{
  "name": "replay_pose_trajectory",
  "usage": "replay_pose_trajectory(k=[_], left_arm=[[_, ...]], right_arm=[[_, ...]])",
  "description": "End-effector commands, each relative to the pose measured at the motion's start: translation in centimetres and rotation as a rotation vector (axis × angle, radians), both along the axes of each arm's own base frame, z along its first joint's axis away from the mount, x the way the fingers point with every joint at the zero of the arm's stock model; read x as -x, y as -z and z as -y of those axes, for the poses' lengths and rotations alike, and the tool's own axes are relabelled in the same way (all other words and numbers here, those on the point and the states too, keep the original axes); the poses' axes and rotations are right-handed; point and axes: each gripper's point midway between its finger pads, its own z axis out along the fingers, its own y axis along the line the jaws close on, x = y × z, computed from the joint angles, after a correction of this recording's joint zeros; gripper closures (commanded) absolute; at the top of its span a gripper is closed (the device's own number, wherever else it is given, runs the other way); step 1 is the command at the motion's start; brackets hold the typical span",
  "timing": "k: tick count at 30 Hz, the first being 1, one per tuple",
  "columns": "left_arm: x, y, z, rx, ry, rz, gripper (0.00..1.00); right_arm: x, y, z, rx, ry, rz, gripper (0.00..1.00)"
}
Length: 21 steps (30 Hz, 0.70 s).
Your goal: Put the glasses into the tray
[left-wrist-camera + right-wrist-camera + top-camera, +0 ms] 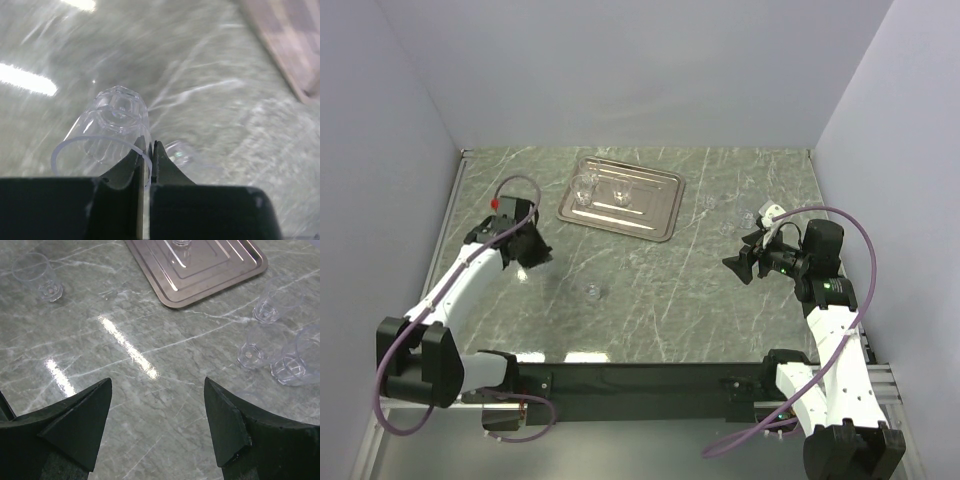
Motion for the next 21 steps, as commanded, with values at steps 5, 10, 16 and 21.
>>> replay_pose_trajectory(k=[5,10,16,21], left_arm=[[-7.5,-5.6,3.7,-0.025,0.422,0.294,1.0],[-12.0,-5.9,3.5,-0.111,0.471,0.28,1.0],[-16.2,-3.7,4.2,-0.126,0.508,0.224,1.0],[-18.7,-2.0,4.6,-0.122,0.492,0.194,1.0]], right_arm=[[-0.3,-0.9,0.2,0.011,0.006,0.048,0.2],[-0.3,-0.9,0.2,0.013,0.005,0.048,0.2],[-0.2,-0.9,0.2,0.011,0.001,0.047,0.2],[-0.2,-0.8,0.2,0.012,0.0,0.048,0.2]])
